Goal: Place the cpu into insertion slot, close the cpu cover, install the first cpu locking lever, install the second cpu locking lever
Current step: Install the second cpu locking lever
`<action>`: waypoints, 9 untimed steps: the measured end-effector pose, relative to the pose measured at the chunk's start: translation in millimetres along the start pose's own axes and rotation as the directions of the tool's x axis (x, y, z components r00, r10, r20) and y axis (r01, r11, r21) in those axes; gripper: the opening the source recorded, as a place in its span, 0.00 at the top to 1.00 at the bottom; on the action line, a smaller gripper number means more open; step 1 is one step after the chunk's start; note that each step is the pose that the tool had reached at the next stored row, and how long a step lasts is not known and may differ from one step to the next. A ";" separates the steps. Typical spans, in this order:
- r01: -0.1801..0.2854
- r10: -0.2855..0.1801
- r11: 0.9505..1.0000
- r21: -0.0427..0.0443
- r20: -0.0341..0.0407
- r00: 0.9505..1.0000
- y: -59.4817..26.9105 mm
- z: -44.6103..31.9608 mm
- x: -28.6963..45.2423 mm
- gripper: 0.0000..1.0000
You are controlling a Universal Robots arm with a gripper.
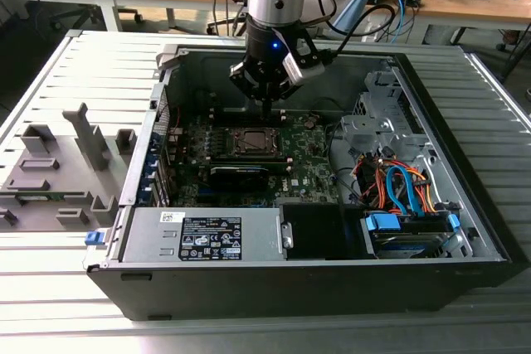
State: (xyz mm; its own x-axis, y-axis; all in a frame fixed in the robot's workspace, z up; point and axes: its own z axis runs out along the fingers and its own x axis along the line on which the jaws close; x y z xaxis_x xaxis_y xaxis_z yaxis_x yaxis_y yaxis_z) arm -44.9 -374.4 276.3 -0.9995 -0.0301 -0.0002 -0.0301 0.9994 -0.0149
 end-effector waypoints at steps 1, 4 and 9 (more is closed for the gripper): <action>0.000 0.000 1.000 0.000 0.000 1.000 -0.1 -0.1 0.0 0.89; 0.000 0.000 1.000 0.000 0.000 1.000 -0.1 -0.1 0.0 0.89; 0.000 0.000 1.000 0.000 0.000 1.000 -0.2 -0.1 0.0 0.89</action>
State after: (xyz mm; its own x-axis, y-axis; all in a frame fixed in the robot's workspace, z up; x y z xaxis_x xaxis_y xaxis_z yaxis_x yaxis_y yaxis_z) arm -44.9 -374.6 276.3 -0.9995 -0.0301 0.0000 -0.0301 0.9994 -0.0150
